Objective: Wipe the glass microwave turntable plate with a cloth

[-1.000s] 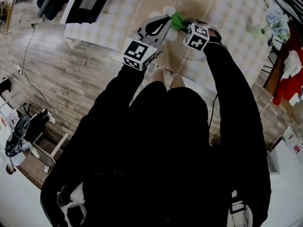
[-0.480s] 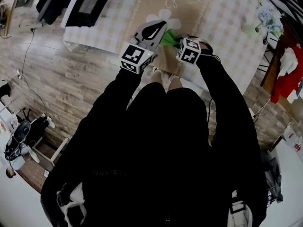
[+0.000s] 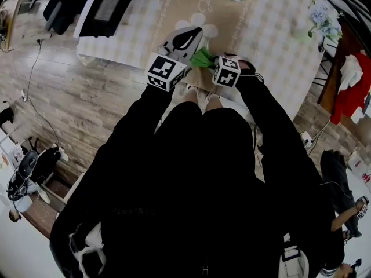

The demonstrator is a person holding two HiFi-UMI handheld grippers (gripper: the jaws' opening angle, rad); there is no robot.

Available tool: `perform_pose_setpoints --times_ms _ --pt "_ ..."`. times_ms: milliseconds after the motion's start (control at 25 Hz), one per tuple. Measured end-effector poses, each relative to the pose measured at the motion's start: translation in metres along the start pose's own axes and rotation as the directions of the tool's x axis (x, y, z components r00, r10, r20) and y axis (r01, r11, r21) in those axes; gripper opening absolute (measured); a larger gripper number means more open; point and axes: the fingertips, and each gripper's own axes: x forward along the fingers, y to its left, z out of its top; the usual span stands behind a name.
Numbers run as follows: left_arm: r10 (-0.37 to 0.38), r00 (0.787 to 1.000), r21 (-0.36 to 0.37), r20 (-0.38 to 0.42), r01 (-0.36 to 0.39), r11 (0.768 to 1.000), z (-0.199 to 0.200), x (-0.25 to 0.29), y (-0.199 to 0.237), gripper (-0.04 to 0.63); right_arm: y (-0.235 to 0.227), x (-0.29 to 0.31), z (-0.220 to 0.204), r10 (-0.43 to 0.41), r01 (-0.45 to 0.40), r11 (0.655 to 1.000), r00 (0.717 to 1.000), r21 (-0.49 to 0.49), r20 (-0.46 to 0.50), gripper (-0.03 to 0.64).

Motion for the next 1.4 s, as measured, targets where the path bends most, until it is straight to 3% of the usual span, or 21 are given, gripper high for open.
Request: perform_pose_setpoints --times_ms 520,880,1200,1400 --pt "-0.042 0.999 0.017 -0.008 0.043 0.999 0.008 0.017 -0.007 0.021 0.036 -0.008 -0.006 0.103 -0.104 0.994 0.994 0.03 0.019 0.11" --pt "-0.079 0.997 0.023 -0.002 0.079 0.997 0.018 0.04 -0.011 0.021 -0.037 -0.063 -0.027 -0.077 0.07 0.991 0.995 0.118 0.059 0.114" --pt "-0.101 0.995 0.024 -0.004 0.101 0.995 0.022 0.061 -0.012 0.021 -0.13 -0.103 -0.064 -0.271 0.269 0.95 0.963 0.156 -0.008 0.115" --pt "-0.123 0.992 0.01 -0.008 0.123 0.992 0.017 0.07 -0.013 0.021 -0.168 -0.102 -0.074 -0.313 0.315 0.939 0.949 0.14 -0.041 0.115"
